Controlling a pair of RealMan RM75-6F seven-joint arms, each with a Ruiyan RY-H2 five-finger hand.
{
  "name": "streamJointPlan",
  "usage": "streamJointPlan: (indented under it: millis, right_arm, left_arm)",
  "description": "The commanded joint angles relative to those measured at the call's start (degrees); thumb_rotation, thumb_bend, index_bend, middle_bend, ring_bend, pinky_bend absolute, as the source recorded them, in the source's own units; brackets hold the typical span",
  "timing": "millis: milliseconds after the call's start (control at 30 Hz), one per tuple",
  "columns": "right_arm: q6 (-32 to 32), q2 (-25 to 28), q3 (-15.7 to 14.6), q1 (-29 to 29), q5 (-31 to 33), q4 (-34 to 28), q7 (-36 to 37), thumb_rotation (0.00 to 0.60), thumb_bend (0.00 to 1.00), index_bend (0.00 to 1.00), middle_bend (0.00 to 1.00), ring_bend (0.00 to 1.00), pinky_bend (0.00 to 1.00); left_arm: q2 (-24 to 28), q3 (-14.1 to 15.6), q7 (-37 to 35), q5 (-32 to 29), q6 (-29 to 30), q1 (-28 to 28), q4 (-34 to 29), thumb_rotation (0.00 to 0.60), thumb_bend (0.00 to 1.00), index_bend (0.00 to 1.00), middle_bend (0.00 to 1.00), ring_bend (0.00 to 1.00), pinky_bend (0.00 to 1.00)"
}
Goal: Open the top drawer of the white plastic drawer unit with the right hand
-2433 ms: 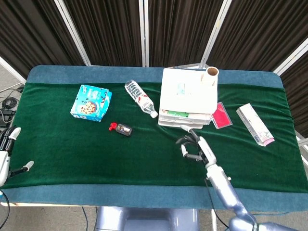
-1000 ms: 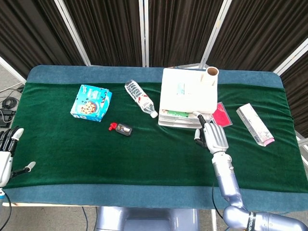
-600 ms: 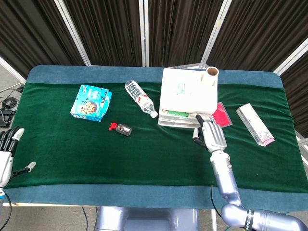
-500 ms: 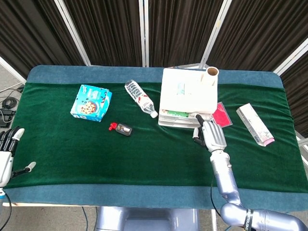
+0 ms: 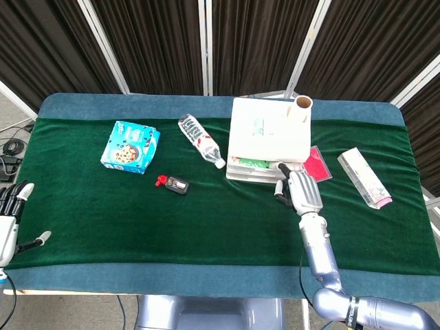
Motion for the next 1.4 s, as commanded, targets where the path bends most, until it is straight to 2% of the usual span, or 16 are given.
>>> streamJointPlan:
  millis: [33, 500, 1100, 1400]
  right_arm:
    - [0.0, 0.1, -0.2, -0.1, 0.1, -0.1, 0.3, 0.600, 0.69, 0.36, 0.88, 0.89, 0.70]
    - [0.7, 0.4, -0.9, -0.5, -0.5, -0.5, 1.5, 0.600, 0.69, 0.38, 0.88, 0.89, 0.70]
    - [2.3, 3.3, -2.1, -1.5, 1.3, -5.0, -1.0, 0.600, 0.69, 0.40, 0.88, 0.89, 0.70]
    - [3.5, 4.5, -3.5, -2.7, -0.1, -7.2, -0.6, 0.600, 0.69, 0.40, 0.88, 0.89, 0.70]
  left_arm:
    - [0.1, -0.1, -0.1, -0.1, 0.1, 0.1, -0.1, 0.600, 0.14, 0.00, 0.00, 0.00, 0.00]
    - [0.3, -0.1, -0.6, -0.2, 0.0, 0.1, -0.2, 0.600, 0.14, 0.00, 0.00, 0.00, 0.00]
    - [0.2, -0.1, -0.3, -0.2, -0.1, 0.0, -0.4, 0.600, 0.14, 0.00, 0.00, 0.00, 0.00]
    - [0.2, 0.1, 0.0, 0.1, 0.0, 0.1, -0.6, 0.600, 0.14, 0.00, 0.00, 0.00, 0.00]
